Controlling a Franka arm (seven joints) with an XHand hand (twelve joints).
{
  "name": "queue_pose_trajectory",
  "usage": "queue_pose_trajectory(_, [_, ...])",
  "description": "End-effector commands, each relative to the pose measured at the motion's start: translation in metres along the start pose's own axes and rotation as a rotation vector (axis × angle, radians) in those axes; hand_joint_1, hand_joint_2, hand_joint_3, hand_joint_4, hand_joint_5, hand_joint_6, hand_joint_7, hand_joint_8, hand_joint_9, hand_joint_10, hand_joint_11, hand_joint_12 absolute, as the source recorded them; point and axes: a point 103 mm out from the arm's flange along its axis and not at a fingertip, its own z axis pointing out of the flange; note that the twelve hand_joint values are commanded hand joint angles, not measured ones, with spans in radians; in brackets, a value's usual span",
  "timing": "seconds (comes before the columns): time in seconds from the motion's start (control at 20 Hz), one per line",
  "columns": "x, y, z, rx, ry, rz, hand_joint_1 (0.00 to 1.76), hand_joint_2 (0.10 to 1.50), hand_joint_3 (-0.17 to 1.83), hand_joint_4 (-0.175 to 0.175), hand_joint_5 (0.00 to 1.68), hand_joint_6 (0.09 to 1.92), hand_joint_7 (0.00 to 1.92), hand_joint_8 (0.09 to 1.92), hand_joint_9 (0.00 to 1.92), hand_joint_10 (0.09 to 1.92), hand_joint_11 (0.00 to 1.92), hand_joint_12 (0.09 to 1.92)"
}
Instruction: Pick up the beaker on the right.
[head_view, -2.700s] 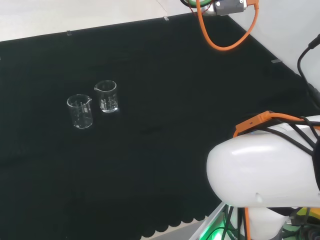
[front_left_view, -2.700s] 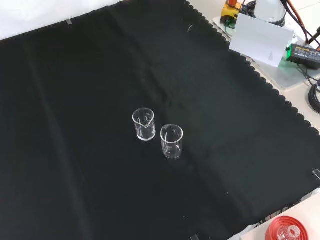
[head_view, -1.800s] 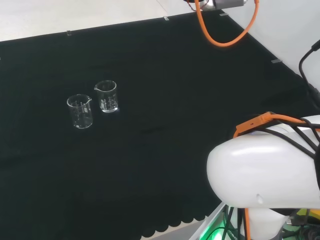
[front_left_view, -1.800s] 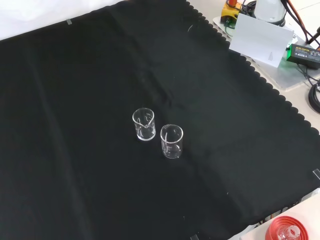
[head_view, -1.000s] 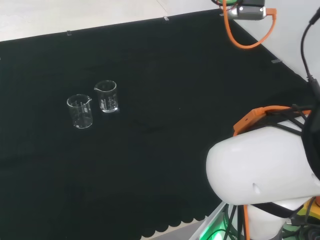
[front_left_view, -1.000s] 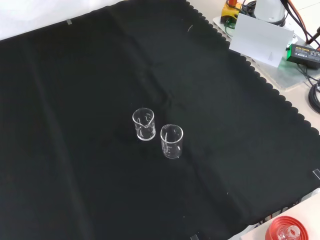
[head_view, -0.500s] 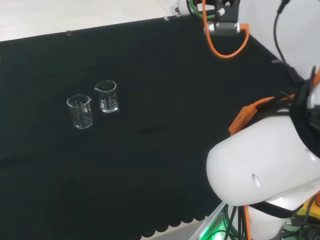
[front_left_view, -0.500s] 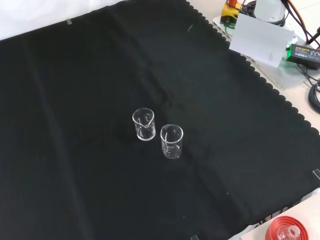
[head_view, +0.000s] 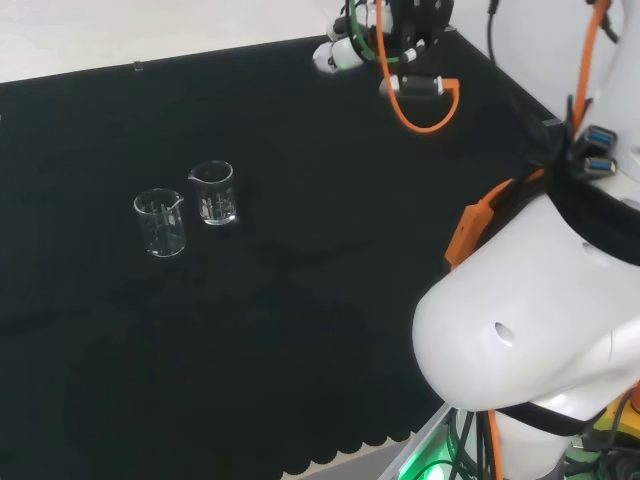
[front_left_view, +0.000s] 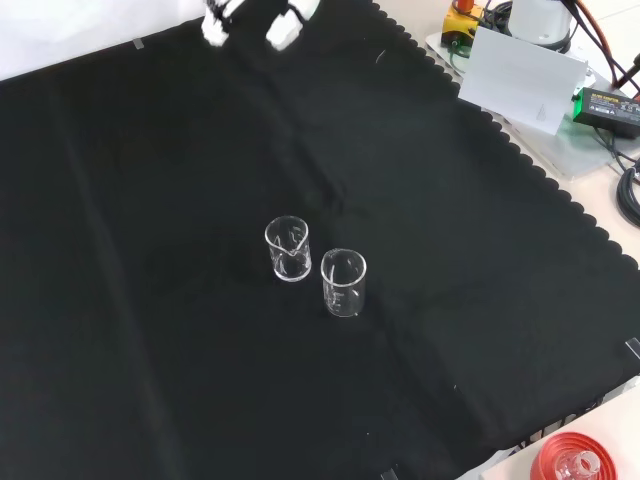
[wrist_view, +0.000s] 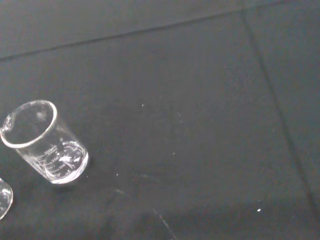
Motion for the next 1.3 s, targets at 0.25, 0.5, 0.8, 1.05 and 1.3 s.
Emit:
queue_pose_trajectory(0.25, [0.005, 0.082, 0.047, -0.016, 0.102, -0.111, 0.45, 1.04, 0.09, -0.056, 0.19, 0.09, 0.07, 0.51, 0.11, 0.69, 0.0, 0.78])
queue_pose_trajectory(0.5, [0.006, 0.102, 0.068, 0.004, 0.108, -0.135, 0.51, 0.99, 0.08, -0.058, 0.19, 0.09, 0.08, 0.53, 0.15, 0.7, 0.0, 0.79])
queue_pose_trajectory(0.8, [0.007, 0.118, 0.088, 0.027, 0.124, -0.174, 0.55, 0.94, 0.06, -0.061, 0.19, 0.09, 0.1, 0.55, 0.16, 0.7, 0.0, 0.81])
queue_pose_trajectory(1.05, [0.009, 0.126, 0.106, 0.048, 0.145, -0.217, 0.59, 0.89, 0.05, -0.063, 0.19, 0.09, 0.1, 0.56, 0.18, 0.71, 0.0, 0.83])
queue_pose_trajectory(1.3, [0.003, 0.133, 0.126, 0.074, 0.206, -0.267, 0.64, 0.85, 0.05, -0.068, 0.19, 0.09, 0.11, 0.58, 0.2, 0.71, 0.0, 0.9])
